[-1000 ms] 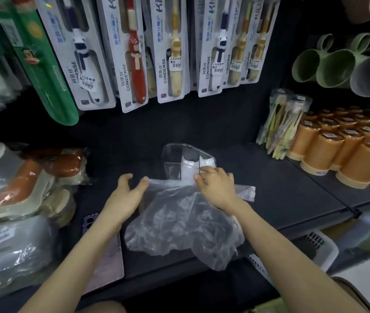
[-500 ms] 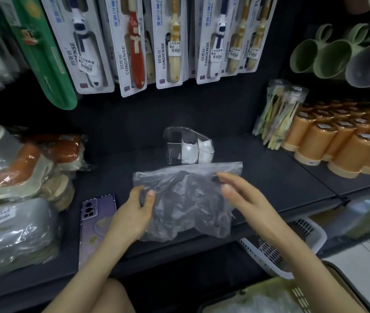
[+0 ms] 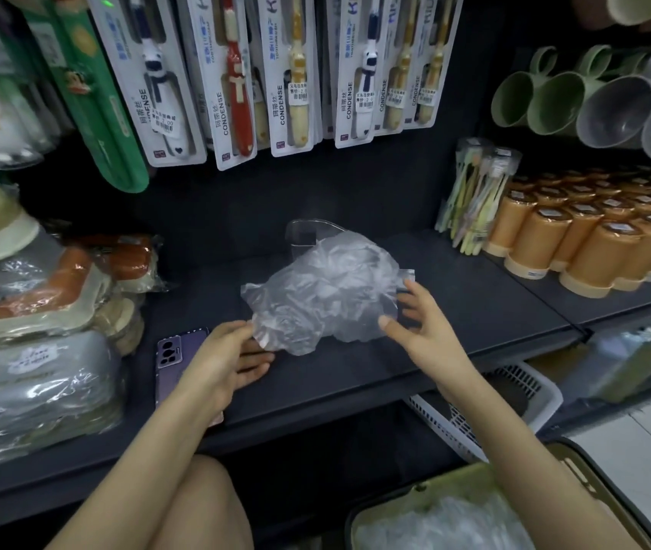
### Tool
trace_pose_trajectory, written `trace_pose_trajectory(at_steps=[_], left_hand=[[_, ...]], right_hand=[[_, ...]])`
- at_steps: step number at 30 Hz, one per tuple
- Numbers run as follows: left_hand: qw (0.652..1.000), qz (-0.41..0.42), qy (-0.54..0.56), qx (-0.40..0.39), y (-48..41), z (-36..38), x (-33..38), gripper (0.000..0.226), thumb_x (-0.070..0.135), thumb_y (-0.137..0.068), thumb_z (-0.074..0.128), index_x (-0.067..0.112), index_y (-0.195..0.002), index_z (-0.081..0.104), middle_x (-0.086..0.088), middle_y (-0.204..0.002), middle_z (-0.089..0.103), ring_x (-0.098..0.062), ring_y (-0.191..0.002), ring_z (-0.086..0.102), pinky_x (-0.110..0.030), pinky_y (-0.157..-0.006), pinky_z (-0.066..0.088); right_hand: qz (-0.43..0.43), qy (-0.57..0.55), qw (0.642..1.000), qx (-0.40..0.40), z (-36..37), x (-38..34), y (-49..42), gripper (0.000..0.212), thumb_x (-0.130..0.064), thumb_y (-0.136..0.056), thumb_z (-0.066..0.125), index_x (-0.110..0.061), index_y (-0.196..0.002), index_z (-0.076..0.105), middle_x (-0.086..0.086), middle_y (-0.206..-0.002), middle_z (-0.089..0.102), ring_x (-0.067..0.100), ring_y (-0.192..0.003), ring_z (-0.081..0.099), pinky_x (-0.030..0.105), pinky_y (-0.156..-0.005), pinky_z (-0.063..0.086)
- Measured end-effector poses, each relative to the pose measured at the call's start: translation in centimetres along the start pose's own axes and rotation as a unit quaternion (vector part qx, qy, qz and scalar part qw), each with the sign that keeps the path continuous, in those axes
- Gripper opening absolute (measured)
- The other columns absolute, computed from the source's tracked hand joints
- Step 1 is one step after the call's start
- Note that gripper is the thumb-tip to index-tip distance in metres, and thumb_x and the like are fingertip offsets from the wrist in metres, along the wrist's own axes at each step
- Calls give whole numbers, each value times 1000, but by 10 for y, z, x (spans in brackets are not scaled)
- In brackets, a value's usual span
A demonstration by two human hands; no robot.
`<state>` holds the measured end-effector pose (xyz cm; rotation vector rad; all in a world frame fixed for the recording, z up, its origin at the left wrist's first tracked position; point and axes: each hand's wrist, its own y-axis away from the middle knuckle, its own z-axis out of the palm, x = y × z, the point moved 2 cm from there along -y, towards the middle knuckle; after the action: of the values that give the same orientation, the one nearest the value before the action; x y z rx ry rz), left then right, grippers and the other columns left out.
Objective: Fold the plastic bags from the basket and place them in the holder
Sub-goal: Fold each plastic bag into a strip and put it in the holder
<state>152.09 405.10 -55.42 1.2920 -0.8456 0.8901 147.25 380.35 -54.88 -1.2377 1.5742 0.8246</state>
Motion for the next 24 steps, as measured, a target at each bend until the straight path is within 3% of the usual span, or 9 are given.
trace_pose_trajectory(at_steps=[3, 6, 7, 9, 12, 16, 18, 22, 24], left_hand=[[999, -6, 31, 7, 6, 2, 1, 42, 41, -101, 44, 9, -128, 51, -13, -86, 63, -19, -65, 57, -25, -48, 47], [999, 14, 48, 2, 10, 6, 3, 33, 29, -101, 47, 11, -128, 49, -12, -74, 59, -18, -58, 53, -22, -41, 43], [999, 24, 46, 6, 11, 7, 4, 31, 20, -100, 50, 11, -129, 48, -12, -72, 59, -18, -56, 53, -21, -40, 42], [998, 45, 49, 17, 11, 8, 5, 35, 9, -96, 54, 12, -130, 48, -12, -72, 59, -17, -55, 54, -21, -40, 43], [994, 92, 60, 22, 17, 12, 8, 24, 24, -99, 52, 18, -122, 50, -12, -78, 61, -18, -60, 58, -24, -48, 47], [957, 243, -148, 57, 24, 17, 6, 40, 27, -90, 66, 31, -123, 45, -6, -81, 66, -16, -68, 62, -16, -53, 47], [945, 272, -166, 65, 22, 16, 4, 40, 17, -89, 67, 29, -122, 48, -6, -81, 68, -16, -68, 63, -12, -52, 46], [941, 300, -149, 46, 11, 7, 9, 27, 9, -90, 65, 22, -112, 57, -5, -78, 67, -18, -70, 65, -15, -54, 49], [931, 317, -178, 36, 5, 0, 11, 23, 7, -89, 66, 21, -106, 60, -6, -76, 63, -18, -65, 61, -14, -52, 47]], right_hand=[[-7, -38, 999, 8, 8, -1, -14, 58, -23, -92, 64, -27, -143, 38, -11, -129, 52, 7, -119, 50, 29, -98, 44], [-15, -68, 997, 10, 13, -3, -16, 23, -15, -94, 61, -17, -117, 59, -11, -111, 63, 6, -103, 59, 26, -89, 45], [-32, -68, 997, 18, 12, -4, -15, 6, -12, -93, 62, -12, -98, 64, -7, -98, 67, 8, -92, 62, 27, -83, 46], [-49, -64, 996, 36, 9, -2, -13, 14, -9, -91, 64, -3, -79, 64, 1, -79, 65, 10, -78, 61, 28, -74, 48], [-42, -65, 996, 49, 1, 0, -12, 13, -10, -88, 67, 1, -82, 66, 6, -77, 64, 11, -73, 60, 26, -71, 48], [-36, -81, 995, 52, -2, 0, -10, 17, -9, -87, 68, 3, -77, 61, 5, -71, 58, 10, -65, 54, 23, -63, 45], [-29, -94, 994, 37, -2, 0, -9, 18, -10, -87, 69, 2, -76, 61, 6, -71, 60, 9, -63, 55, 21, -60, 45], [0, -157, 987, 19, -13, 3, -8, 32, -15, -84, 73, 14, -90, 59, 16, -77, 64, 22, -68, 57, 29, -67, 48], [28, -183, 983, 9, -26, 4, -9, 26, -13, -82, 73, 9, -83, 60, 11, -73, 66, 21, -65, 59, 33, -71, 49]])
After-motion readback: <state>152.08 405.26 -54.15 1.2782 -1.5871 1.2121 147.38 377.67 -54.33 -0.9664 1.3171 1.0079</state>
